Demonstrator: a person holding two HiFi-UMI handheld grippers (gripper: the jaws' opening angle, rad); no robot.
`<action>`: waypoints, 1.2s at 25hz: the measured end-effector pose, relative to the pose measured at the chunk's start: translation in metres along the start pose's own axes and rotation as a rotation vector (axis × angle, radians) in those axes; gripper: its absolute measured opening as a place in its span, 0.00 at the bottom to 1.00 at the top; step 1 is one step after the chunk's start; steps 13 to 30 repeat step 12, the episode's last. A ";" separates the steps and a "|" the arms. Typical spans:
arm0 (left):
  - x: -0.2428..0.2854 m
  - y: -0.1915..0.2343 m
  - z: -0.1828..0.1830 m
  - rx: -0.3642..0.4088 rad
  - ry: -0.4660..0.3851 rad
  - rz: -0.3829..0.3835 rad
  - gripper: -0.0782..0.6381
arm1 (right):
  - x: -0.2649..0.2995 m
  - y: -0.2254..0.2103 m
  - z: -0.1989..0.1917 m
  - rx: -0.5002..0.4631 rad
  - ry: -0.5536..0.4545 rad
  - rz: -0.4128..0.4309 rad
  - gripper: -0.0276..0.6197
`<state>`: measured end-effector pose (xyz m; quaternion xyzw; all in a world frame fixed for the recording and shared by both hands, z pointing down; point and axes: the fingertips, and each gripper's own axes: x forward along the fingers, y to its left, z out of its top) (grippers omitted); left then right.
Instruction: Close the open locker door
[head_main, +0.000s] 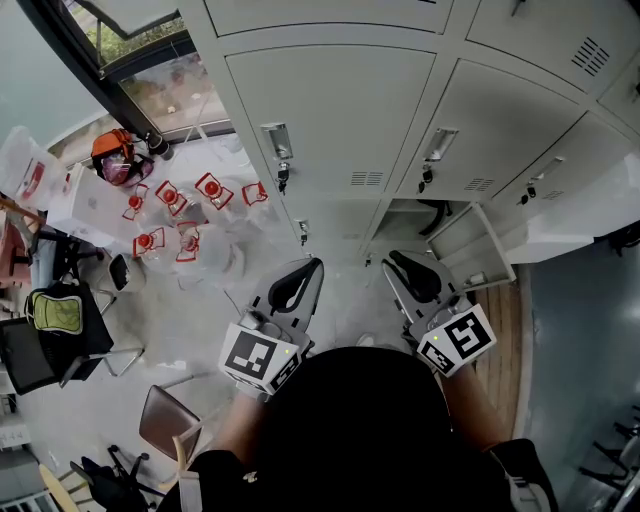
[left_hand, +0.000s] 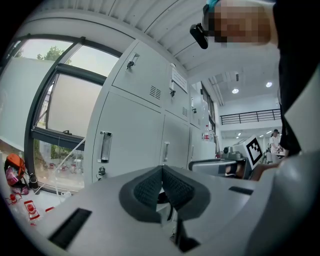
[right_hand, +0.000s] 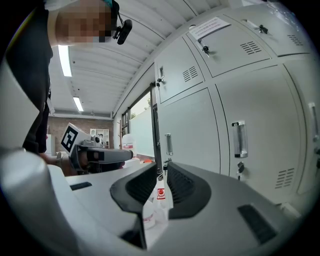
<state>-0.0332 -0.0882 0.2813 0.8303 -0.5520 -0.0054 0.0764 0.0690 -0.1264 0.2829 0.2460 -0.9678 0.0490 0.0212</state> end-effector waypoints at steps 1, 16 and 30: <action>0.000 0.000 0.000 0.000 -0.002 0.000 0.14 | -0.001 0.000 0.000 0.001 -0.001 -0.002 0.16; -0.002 -0.006 -0.007 -0.005 0.006 -0.006 0.14 | -0.006 -0.002 -0.003 0.009 -0.010 -0.013 0.16; -0.002 -0.006 -0.007 -0.005 0.006 -0.006 0.14 | -0.006 -0.002 -0.003 0.009 -0.010 -0.013 0.16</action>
